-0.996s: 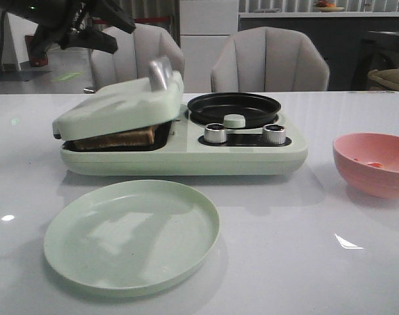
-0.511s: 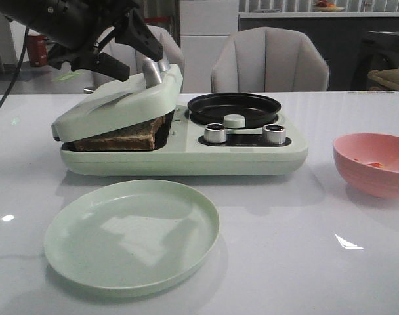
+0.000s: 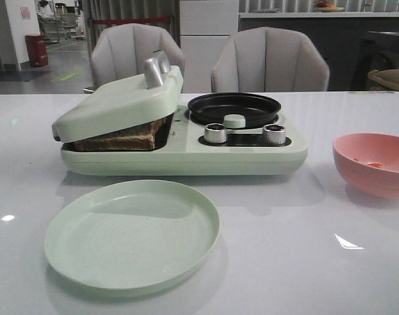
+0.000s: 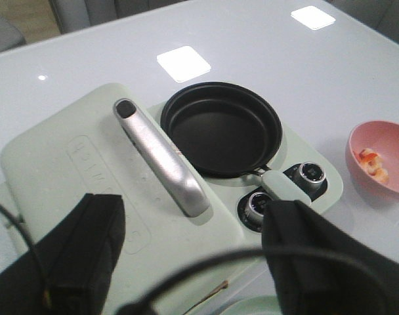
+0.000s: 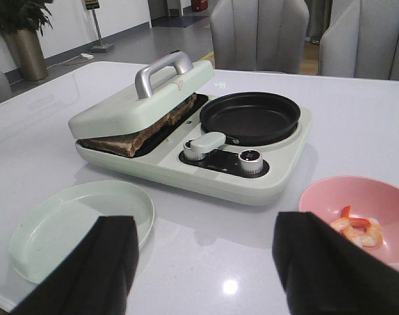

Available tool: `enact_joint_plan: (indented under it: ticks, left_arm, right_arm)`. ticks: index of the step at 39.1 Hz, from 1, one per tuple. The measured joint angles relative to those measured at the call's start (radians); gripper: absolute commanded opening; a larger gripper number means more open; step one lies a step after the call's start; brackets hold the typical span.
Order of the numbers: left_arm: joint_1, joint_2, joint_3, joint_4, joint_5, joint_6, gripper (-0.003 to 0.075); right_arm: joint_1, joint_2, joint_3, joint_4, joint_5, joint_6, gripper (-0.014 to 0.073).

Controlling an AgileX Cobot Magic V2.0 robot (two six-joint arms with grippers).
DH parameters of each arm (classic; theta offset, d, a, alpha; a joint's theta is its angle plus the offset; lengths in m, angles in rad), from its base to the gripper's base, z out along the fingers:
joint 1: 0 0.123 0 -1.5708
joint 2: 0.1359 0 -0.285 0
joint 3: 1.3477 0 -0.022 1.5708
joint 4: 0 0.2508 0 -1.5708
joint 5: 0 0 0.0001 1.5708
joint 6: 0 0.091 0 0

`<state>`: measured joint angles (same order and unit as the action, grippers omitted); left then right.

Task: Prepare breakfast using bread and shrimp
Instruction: 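Release the lid handle and raise the left gripper away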

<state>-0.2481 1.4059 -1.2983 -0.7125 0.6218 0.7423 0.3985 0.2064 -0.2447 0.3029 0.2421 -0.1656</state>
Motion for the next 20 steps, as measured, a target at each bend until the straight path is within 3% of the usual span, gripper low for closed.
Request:
enact_joint_plan:
  ticks: [20]
  left_arm:
    - [0.0,-0.466,0.028,0.471,0.141,-0.296,0.049]
  right_arm:
    - [0.0,0.0,0.0,0.0,0.0,0.0,0.054]
